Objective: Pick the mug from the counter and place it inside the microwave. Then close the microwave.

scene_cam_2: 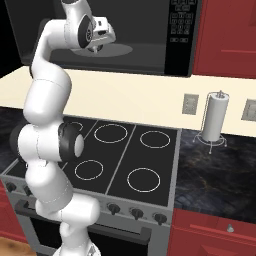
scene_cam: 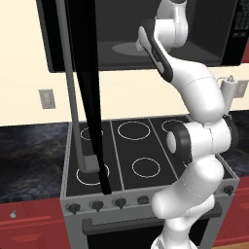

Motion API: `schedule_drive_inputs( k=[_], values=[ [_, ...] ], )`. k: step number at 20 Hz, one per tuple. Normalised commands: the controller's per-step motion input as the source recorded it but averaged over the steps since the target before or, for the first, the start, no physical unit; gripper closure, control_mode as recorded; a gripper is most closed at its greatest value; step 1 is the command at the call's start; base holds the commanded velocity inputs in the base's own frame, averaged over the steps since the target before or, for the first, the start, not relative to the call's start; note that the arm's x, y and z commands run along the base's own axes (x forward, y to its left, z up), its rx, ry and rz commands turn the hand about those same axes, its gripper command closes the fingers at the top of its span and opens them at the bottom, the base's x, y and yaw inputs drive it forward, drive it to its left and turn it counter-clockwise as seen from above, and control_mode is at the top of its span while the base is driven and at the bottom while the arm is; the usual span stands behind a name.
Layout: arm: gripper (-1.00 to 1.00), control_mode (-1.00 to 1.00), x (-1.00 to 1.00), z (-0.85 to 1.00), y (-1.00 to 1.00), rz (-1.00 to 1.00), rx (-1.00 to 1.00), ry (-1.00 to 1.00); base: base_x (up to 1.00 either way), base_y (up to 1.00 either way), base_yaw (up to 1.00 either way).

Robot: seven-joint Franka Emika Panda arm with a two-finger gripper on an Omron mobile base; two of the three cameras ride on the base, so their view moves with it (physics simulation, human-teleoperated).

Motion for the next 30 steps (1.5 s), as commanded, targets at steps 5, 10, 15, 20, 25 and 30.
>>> schedule_drive_inputs(
  k=[5, 10, 15, 20, 25, 30],
  values=[
    [1.00, -1.00, 0.08, -0.28, 0.00, 0.00, -0.02, 0.00, 0.00, 0.00, 0.00],
    [1.00, -1.00, 0.17, -0.37, 0.00, 0.00, 0.00, 0.00, 0.00, 0.00, 0.00],
    [1.00, -1.00, 0.23, -0.33, 0.00, 0.00, 0.00, 0.00, 0.00, 0.00, 0.00],
    [1.00, -1.00, 0.09, -0.16, 0.00, 0.00, 0.00, 0.01, 0.00, 0.00, 0.00],
    [-1.00, -1.00, 0.00, 0.00, 0.00, 0.00, 0.00, 0.00, 0.00, 0.00, 0.00],
    [-1.00, -1.00, 0.00, 0.00, 0.00, 0.00, 0.00, 0.00, 0.00, 0.00, 0.00]
  ],
)
